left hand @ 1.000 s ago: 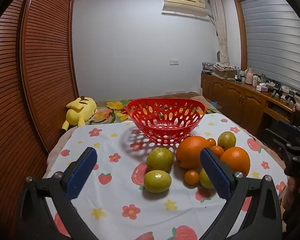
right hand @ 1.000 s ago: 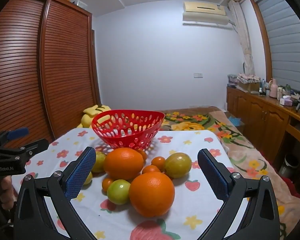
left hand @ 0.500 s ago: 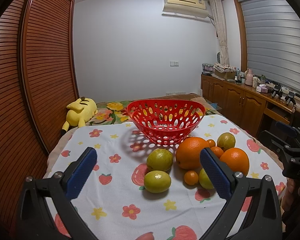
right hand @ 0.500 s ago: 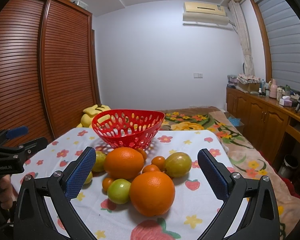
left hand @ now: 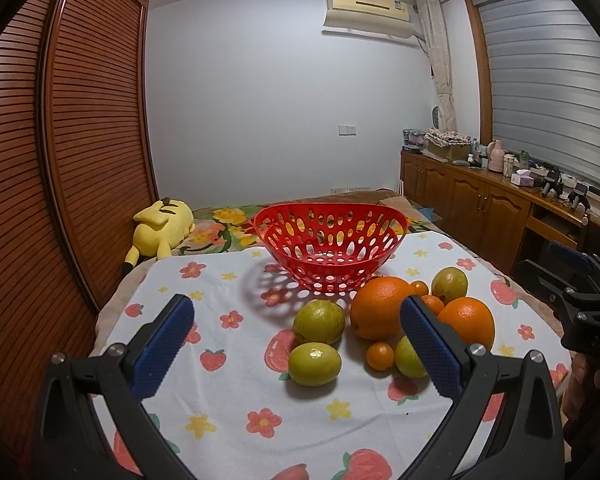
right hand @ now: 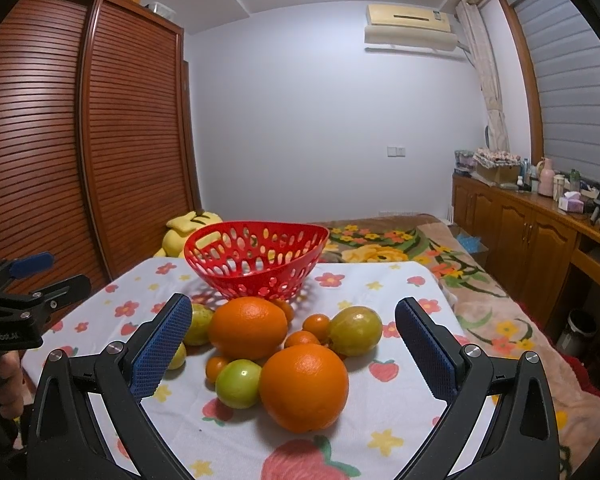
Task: Organize fruits
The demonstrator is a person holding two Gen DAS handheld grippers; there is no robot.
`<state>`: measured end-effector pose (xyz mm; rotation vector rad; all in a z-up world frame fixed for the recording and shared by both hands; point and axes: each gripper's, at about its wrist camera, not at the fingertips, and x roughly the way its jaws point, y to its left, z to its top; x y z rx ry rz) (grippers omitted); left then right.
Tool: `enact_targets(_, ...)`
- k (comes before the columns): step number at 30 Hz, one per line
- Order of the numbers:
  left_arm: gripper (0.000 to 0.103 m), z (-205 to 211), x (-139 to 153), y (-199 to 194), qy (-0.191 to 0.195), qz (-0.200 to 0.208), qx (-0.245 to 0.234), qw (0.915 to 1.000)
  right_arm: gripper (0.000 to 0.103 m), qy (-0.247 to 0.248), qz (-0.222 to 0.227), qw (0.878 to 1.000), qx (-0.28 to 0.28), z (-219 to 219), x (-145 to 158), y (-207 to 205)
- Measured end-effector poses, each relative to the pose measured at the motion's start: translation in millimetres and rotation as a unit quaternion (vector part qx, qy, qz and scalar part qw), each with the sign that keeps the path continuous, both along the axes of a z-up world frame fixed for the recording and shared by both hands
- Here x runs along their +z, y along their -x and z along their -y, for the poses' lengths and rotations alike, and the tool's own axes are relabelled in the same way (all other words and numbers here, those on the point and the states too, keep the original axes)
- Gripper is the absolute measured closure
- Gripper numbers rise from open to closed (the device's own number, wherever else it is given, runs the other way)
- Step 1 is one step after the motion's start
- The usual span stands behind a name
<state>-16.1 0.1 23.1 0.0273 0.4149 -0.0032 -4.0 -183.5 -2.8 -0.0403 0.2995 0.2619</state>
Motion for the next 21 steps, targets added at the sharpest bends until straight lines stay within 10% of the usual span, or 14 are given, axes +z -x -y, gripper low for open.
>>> enact_targets(21,0.000,-0.5,-0.7,0.2,0.000,-0.002,-0.001,1.0000,0.000,0.001,0.003,1.000,0.001,-0.7,4.2,1.7)
